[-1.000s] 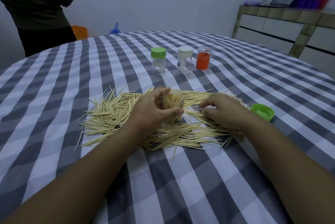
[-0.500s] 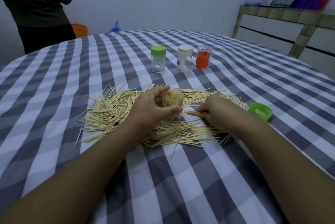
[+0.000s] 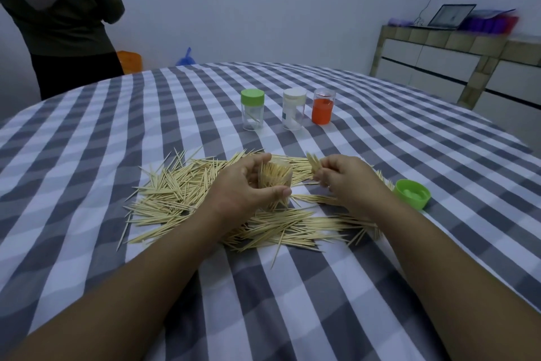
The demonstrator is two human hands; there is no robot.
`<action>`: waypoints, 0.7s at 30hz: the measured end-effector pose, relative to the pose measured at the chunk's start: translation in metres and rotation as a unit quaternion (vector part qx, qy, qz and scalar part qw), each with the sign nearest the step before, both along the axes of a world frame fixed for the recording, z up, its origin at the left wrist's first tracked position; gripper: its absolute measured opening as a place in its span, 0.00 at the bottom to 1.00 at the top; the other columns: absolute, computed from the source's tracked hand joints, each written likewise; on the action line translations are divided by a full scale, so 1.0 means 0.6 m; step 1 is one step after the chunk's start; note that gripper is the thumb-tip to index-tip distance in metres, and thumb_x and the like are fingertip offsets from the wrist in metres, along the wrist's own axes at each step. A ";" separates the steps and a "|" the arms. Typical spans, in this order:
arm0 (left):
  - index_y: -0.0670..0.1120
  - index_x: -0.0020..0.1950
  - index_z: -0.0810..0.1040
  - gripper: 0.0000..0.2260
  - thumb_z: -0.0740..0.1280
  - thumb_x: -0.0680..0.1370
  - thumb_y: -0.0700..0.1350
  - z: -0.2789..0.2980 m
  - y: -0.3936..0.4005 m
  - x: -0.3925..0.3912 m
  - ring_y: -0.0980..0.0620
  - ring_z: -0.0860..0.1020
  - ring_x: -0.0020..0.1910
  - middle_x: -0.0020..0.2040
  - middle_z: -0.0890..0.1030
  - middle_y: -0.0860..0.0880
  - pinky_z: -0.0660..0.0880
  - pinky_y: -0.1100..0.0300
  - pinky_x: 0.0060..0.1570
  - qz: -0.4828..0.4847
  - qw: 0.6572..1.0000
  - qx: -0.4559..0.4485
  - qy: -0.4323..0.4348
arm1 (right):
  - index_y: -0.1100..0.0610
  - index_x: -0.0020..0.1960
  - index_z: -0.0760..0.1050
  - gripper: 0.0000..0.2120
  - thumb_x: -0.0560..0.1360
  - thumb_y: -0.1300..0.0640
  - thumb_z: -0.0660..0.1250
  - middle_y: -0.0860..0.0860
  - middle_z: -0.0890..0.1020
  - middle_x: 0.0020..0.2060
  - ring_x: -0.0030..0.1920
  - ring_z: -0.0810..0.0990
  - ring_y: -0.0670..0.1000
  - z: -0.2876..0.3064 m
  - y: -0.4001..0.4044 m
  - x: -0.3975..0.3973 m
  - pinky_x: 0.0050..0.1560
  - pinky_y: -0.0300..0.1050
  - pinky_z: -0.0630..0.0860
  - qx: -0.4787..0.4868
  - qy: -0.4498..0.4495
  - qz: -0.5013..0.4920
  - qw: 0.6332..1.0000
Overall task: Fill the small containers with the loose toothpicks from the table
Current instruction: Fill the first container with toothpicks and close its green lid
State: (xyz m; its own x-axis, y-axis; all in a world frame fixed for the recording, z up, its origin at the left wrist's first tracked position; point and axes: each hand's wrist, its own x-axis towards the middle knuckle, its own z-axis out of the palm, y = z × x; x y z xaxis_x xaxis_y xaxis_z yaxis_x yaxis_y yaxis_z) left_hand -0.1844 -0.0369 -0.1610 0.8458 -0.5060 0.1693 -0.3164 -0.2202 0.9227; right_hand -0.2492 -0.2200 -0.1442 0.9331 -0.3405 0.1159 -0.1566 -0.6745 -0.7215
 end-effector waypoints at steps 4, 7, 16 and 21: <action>0.48 0.68 0.72 0.35 0.78 0.63 0.46 0.002 -0.001 0.000 0.60 0.81 0.50 0.52 0.82 0.50 0.78 0.69 0.47 -0.003 1.000 -0.001 0.003 | 0.55 0.45 0.76 0.09 0.80 0.61 0.59 0.52 0.83 0.40 0.44 0.81 0.51 0.001 0.001 0.005 0.50 0.45 0.77 0.256 -0.067 -0.004 0.964; 0.47 0.68 0.72 0.34 0.79 0.64 0.44 0.000 -0.002 0.001 0.60 0.81 0.49 0.51 0.82 0.50 0.77 0.69 0.46 -0.001 1.000 -0.005 0.005 | 0.58 0.47 0.75 0.08 0.81 0.63 0.57 0.53 0.81 0.38 0.45 0.82 0.54 0.006 0.002 0.008 0.52 0.48 0.78 0.379 -0.106 -0.005 0.919; 0.48 0.69 0.72 0.39 0.78 0.59 0.52 -0.010 -0.011 -0.003 0.55 0.80 0.55 0.57 0.81 0.49 0.77 0.56 0.58 -0.030 0.999 -0.011 -0.003 | 0.54 0.49 0.73 0.08 0.82 0.59 0.55 0.49 0.85 0.45 0.49 0.83 0.49 0.014 0.040 0.000 0.51 0.47 0.76 0.385 -0.232 -0.005 0.893; 0.46 0.68 0.72 0.40 0.77 0.57 0.51 -0.009 -0.015 -0.009 0.57 0.81 0.54 0.57 0.80 0.51 0.77 0.60 0.57 -0.038 0.999 -0.026 0.002 | 0.51 0.52 0.75 0.07 0.81 0.55 0.58 0.43 0.84 0.48 0.53 0.80 0.42 0.005 0.056 -0.006 0.56 0.42 0.72 0.273 -0.183 0.021 0.944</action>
